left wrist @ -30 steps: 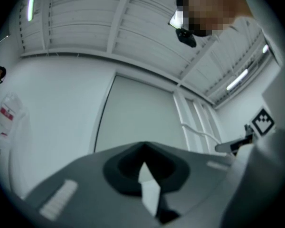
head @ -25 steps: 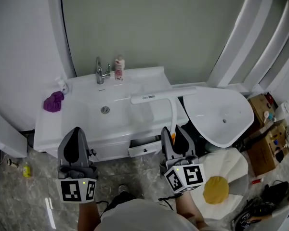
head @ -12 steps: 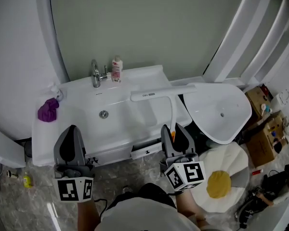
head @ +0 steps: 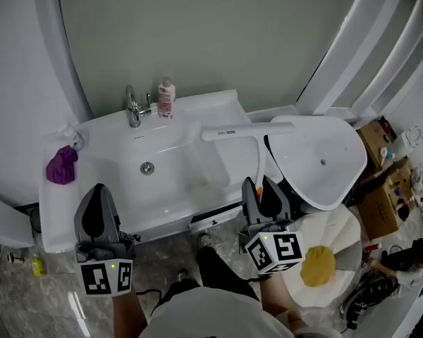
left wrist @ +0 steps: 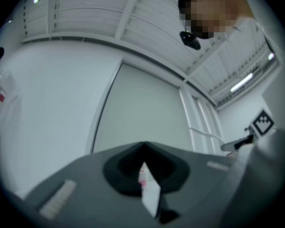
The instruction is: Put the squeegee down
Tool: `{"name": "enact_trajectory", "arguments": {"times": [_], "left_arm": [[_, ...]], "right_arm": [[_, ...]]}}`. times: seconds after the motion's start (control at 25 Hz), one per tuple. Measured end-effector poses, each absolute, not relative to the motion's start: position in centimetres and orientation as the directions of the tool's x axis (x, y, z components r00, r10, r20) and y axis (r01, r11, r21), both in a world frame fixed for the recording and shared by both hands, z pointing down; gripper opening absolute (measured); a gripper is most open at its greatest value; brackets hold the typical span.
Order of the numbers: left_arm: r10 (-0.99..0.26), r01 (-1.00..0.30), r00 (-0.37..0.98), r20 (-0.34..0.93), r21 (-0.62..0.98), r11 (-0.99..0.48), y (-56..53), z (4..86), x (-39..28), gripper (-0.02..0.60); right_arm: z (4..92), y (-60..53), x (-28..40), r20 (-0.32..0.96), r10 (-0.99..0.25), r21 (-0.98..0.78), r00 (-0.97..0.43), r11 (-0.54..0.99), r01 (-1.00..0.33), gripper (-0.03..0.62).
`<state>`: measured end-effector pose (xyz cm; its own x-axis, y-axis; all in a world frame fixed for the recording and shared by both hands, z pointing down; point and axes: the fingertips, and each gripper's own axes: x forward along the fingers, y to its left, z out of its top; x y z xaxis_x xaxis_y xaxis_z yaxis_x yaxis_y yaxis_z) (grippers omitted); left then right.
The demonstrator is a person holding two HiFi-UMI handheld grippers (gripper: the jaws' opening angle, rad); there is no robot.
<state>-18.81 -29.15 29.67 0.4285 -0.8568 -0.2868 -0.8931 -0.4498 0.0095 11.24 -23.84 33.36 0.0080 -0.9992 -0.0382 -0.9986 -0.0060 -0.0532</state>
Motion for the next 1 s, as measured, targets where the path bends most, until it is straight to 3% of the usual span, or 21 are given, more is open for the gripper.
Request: {"name": "enact_trajectory", "arguments": {"times": [0.44, 1.0], "left_arm": [[-0.881, -0.927, 0.358, -0.31, -0.002, -0.376, -34.4, 28.7, -17.0, 0.006], [-0.921, -0.956, 0.285, -0.267, -0.01, -0.293, -39.4, 29.7, -12.9, 0.006]], "right_arm": [[35.1, -32.5, 14.7, 0.022, -0.998, -0.029, -0.053, 0.052, -0.998, 0.121], [42.2, -41.5, 20.1, 0.206, -0.972, -0.077, -0.113, 0.099, -0.992, 0.121]]}}
